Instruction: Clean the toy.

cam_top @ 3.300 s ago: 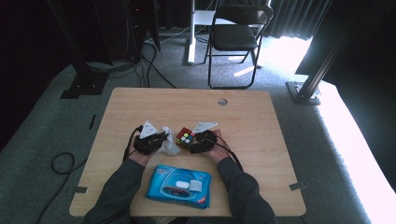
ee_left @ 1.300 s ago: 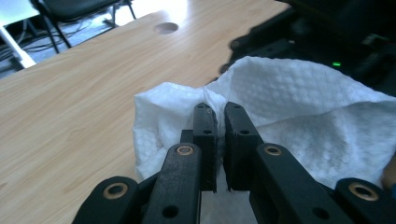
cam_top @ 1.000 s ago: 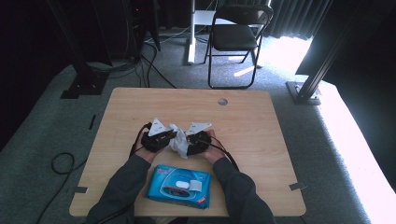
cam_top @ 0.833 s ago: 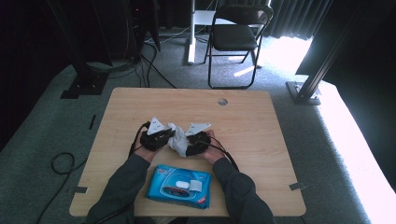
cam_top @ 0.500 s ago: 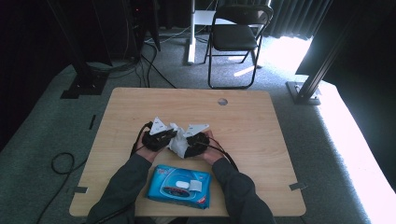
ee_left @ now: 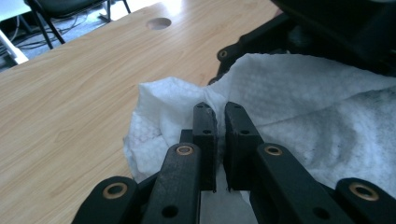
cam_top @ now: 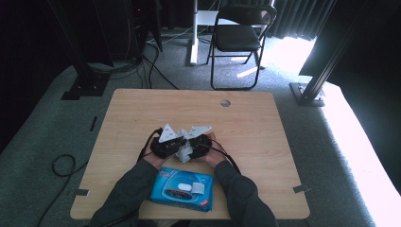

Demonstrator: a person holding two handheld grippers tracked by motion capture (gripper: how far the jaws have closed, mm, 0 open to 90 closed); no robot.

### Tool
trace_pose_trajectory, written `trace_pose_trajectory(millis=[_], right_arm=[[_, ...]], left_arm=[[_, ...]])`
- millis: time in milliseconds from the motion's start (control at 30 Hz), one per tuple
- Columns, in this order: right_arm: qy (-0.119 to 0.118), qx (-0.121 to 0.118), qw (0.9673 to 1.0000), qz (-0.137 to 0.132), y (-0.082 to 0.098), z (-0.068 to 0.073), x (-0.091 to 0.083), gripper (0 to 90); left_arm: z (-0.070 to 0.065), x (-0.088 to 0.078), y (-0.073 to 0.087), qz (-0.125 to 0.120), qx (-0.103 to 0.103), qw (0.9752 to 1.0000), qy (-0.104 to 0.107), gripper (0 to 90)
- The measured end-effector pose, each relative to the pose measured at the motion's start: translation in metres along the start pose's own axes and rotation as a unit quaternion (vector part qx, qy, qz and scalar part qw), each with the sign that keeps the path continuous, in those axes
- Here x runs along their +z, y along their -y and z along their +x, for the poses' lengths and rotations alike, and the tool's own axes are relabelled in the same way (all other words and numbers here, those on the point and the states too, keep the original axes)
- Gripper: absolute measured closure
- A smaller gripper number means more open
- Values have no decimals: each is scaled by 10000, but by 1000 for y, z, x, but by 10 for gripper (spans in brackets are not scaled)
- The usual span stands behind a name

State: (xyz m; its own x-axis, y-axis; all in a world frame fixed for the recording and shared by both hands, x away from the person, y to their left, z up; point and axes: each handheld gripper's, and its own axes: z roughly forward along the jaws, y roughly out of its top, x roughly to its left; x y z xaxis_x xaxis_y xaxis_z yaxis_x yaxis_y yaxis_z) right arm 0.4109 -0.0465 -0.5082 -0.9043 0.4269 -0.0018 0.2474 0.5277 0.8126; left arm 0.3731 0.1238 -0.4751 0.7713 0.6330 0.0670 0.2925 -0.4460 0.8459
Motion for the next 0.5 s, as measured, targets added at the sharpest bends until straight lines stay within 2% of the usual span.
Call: trace_pose_trajectory(millis=[200, 500], right_arm=[[31, 12, 10000, -23, 0, -2, -1, 339], [28, 6, 10000, -37, -1, -2, -2, 340]], left_arm=[[-1, -1, 1, -69, -6, 10000, 66, 845], [8, -6, 3, -70, -93, 9999, -117, 846]])
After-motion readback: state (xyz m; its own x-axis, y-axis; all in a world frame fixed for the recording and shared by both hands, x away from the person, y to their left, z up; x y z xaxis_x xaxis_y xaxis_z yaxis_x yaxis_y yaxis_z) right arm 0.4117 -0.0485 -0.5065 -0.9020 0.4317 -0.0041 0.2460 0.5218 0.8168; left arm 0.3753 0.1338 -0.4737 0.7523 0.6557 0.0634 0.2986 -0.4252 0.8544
